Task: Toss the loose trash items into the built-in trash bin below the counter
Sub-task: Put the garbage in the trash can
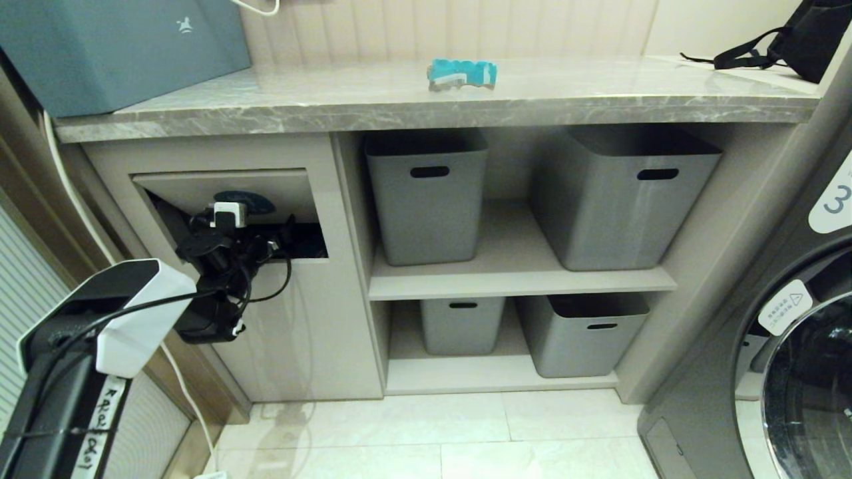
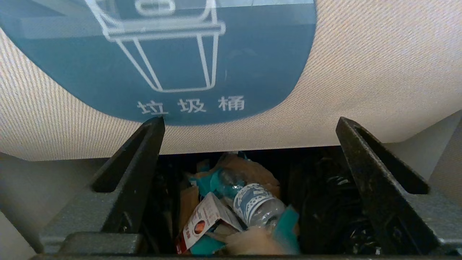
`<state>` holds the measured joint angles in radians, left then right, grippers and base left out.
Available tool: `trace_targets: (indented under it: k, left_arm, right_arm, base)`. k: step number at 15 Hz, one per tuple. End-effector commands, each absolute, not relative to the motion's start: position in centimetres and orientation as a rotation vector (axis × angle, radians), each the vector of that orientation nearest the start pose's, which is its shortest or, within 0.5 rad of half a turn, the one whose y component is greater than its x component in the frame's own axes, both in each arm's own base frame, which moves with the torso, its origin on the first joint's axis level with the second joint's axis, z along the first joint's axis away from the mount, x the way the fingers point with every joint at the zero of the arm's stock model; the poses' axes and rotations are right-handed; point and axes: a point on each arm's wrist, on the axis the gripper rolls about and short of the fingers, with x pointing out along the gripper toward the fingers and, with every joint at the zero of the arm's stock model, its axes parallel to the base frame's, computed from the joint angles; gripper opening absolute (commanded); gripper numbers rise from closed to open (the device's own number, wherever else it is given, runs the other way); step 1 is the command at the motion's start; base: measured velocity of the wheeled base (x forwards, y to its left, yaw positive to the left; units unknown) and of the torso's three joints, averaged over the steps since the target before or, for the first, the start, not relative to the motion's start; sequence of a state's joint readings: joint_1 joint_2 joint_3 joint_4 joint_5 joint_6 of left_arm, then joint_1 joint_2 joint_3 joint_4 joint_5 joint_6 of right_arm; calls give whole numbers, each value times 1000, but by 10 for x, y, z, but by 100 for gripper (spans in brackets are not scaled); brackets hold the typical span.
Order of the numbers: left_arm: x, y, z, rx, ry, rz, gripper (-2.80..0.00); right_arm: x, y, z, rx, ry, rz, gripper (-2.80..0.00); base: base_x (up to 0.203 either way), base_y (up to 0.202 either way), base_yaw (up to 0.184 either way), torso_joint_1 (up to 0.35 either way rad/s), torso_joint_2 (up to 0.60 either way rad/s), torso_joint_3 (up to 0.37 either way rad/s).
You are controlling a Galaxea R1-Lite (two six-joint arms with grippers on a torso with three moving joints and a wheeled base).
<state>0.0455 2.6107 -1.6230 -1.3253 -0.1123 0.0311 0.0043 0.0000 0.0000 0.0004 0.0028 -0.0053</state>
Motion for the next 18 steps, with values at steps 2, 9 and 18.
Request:
trace_targets:
  k: [2,9,18]
  left_arm:
    - [515,21,77,61,-337,-58,0]
    - [483,10,86,57,-271,3,0]
    - [445,-17,116,31,-258,33,0]
  right_arm:
    - [-23,0,75,-6,-1,8,-280]
    - [-23,0,75,-6,-1,8,-280]
    - [-23,0,75,-5,-1,8,-280]
  base:
    - [0,0,0,0,0,0]
    - [0,0,0,0,0,0]
    - [0,0,0,0,0,0]
